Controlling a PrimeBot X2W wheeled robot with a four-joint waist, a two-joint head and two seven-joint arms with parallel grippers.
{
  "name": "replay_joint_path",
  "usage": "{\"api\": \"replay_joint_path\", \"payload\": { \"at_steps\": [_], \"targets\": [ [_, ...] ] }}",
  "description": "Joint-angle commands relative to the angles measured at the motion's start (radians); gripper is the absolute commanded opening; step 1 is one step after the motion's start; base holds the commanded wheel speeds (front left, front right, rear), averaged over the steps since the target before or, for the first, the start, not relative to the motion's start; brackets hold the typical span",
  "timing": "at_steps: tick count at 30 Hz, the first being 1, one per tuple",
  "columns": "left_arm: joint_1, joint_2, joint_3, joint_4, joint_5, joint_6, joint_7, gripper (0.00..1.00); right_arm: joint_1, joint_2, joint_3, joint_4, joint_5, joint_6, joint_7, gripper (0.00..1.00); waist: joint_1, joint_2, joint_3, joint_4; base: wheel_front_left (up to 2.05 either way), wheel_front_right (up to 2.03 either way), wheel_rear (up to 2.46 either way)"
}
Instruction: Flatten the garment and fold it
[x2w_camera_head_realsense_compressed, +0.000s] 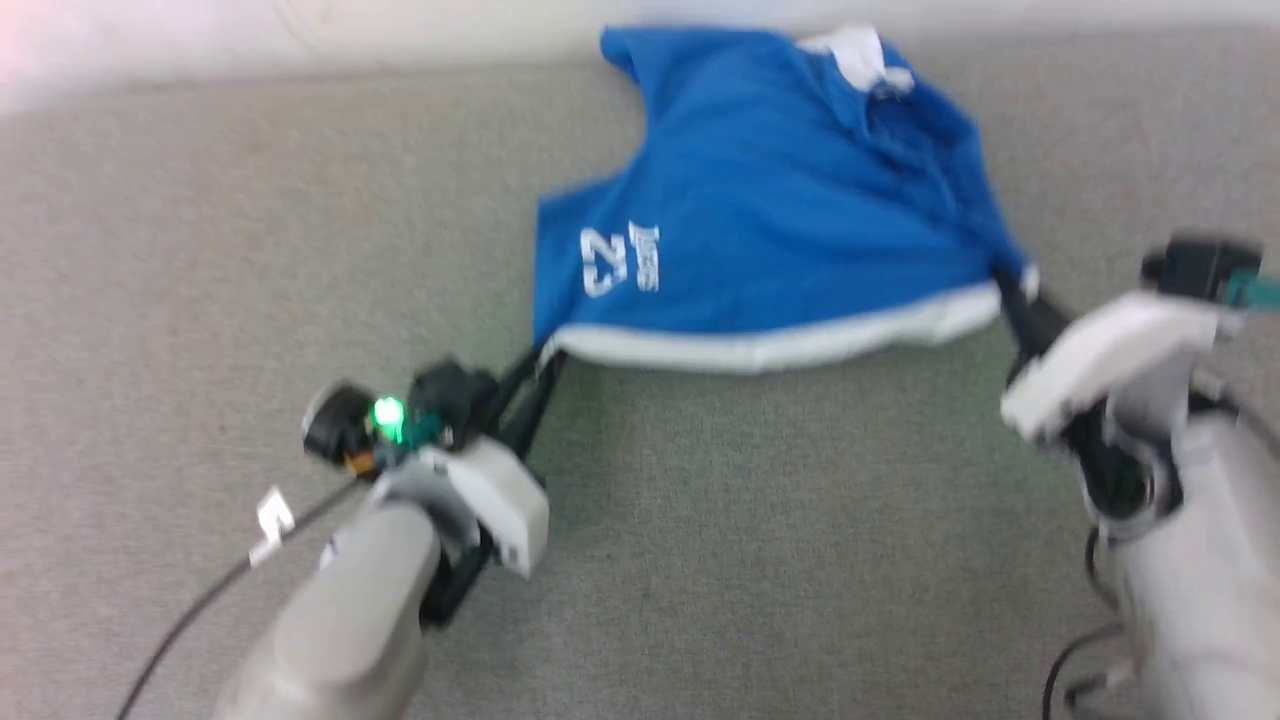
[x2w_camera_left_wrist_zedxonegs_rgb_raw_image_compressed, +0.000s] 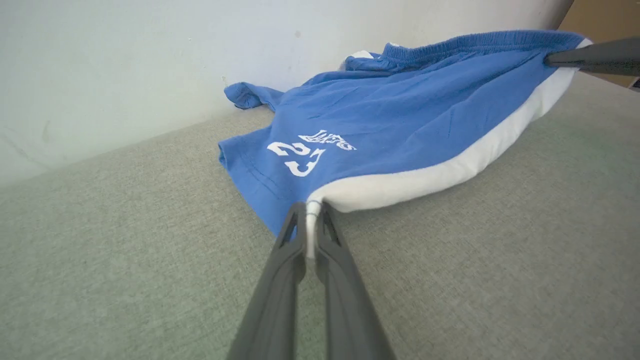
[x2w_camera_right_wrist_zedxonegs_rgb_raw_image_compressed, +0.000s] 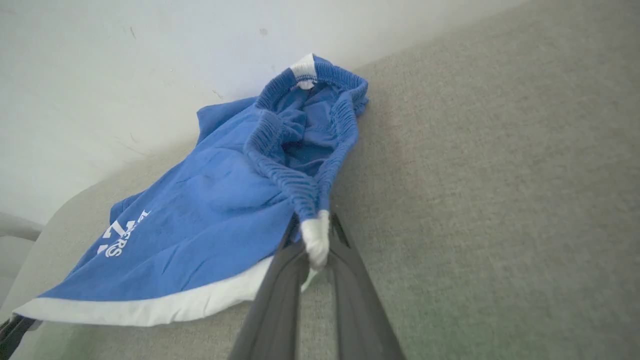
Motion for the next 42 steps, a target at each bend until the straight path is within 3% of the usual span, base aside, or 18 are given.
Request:
{"api": "replay_joint_path", "payload": {
  "at_steps": [1,13,28,33,42],
  "targets": [
    [0.015,0.009,-0.003,-0.008,-0.007,0.002,-0.008,0.00,0.016,0.003,-0.005,-0.010,0.008,-0.001,0.005,0.00,0.0003,0.0000,-0.068,0.012,0.00,0.00,0.00],
    [0.292,0.085,-0.037,-0.163,-0.055,0.025,0.065,0.00,0.311,0.043,-0.145,-0.192,-0.004,-0.001,0.210,0.00,0.0003,0.0000,-0.198,0.027,0.00,0.00,0.00],
    [0.617,0.196,-0.089,-0.451,-0.144,0.052,0.212,0.00,0.726,0.022,-0.221,-0.626,-0.047,-0.001,0.561,0.00,0.0003,0.0000,-0.296,0.053,0.00,0.00,0.00],
    [0.628,0.220,-0.069,-0.528,-0.137,0.081,0.208,0.00,0.755,0.049,-0.264,-0.707,-0.036,-0.001,0.603,0.00,0.0003,0.0000,-0.305,0.045,0.00,0.00,0.00],
    [0.480,0.187,-0.029,-0.570,-0.119,0.089,0.178,0.00,0.645,0.092,-0.282,-0.703,-0.016,-0.001,0.621,0.00,0.0003,0.0000,-0.284,0.012,0.00,0.00,0.00]
  ]
}}
